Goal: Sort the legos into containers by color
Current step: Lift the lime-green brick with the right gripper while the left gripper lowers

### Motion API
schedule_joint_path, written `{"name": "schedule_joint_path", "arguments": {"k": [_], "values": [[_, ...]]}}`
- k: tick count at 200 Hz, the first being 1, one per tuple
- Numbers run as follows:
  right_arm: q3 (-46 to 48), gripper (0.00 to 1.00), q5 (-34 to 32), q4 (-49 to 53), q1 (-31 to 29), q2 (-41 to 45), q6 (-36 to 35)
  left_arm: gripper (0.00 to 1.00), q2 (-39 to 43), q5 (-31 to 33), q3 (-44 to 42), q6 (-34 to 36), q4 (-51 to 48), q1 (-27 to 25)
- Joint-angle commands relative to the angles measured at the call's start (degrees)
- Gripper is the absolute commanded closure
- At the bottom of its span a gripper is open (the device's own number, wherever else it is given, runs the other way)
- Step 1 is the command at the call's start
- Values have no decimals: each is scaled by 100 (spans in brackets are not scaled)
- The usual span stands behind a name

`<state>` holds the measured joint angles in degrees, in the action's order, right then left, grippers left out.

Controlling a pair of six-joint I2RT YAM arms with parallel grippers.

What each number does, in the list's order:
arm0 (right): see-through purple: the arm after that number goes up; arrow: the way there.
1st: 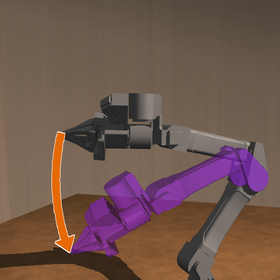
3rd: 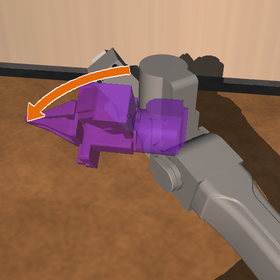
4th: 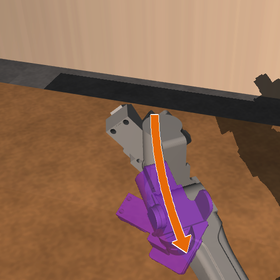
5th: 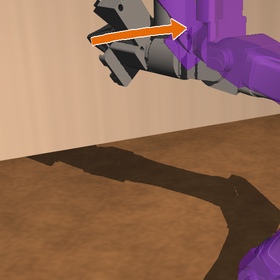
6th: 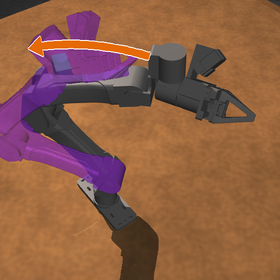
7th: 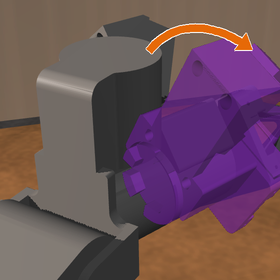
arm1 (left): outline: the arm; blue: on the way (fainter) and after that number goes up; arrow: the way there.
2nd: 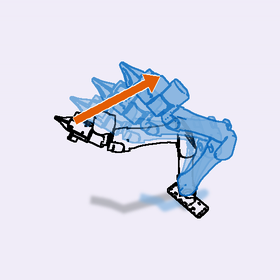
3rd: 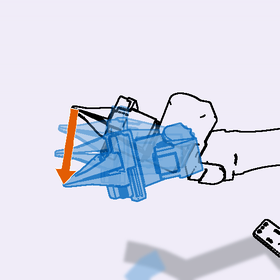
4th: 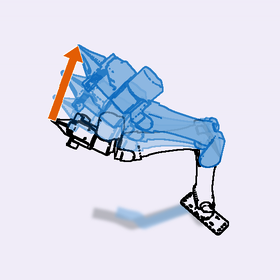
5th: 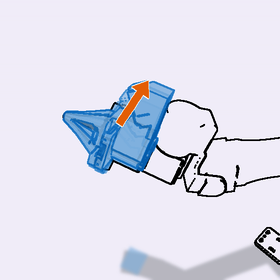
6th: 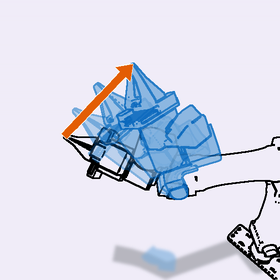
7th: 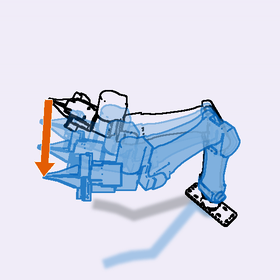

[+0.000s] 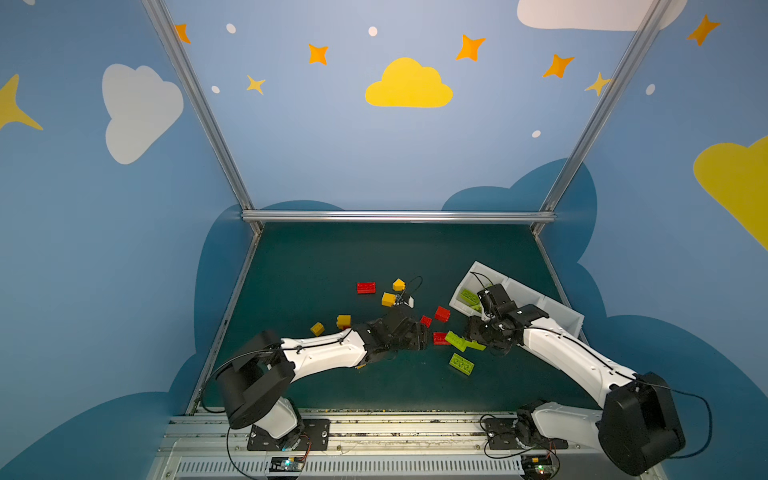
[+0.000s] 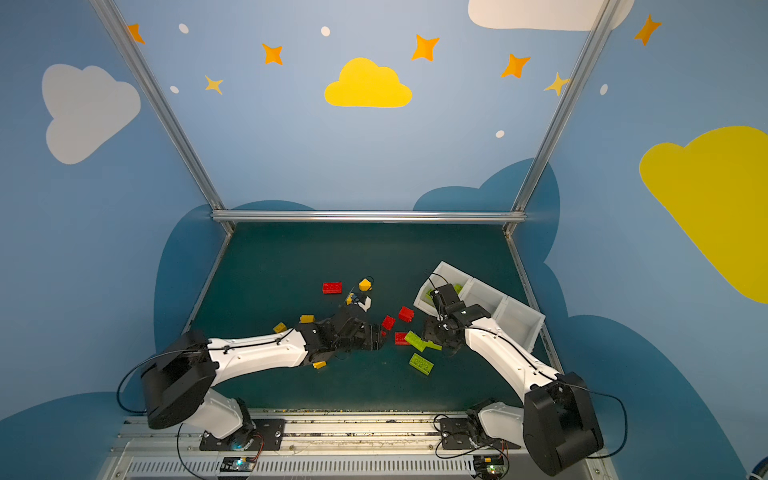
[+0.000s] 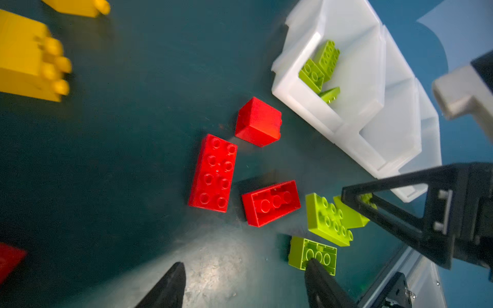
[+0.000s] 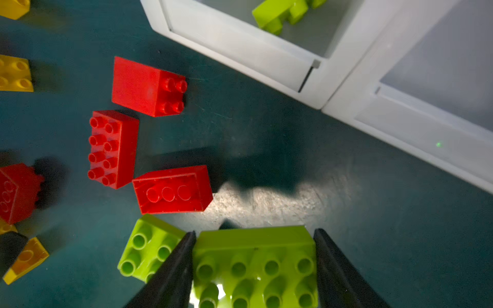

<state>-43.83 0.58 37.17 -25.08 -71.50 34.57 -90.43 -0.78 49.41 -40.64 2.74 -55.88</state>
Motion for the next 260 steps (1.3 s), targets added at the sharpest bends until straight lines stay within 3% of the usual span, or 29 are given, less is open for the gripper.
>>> {"name": "schedule_joint_path", "arguments": {"k": [1, 106, 155, 181, 211, 260], "values": [[-158, 58, 247, -268, -41, -217, 24, 29, -188, -243, 165, 85, 356, -66], [-405, 61, 354, -609, 10, -516, 101, 32, -1515, -802, 769, -154, 705, -125], [-503, 61, 390, -591, 22, -558, 50, 33, -1590, -705, 825, -174, 627, -82], [-429, 61, 331, -605, 27, -610, 37, 32, -1242, -608, 599, -153, 846, -64], [-407, 54, 300, -629, 34, -736, -37, 30, -936, -407, 629, 36, 579, -50], [-436, 45, 319, -693, 21, -1149, -144, 29, -1102, -467, 647, -74, 543, 9]]}}
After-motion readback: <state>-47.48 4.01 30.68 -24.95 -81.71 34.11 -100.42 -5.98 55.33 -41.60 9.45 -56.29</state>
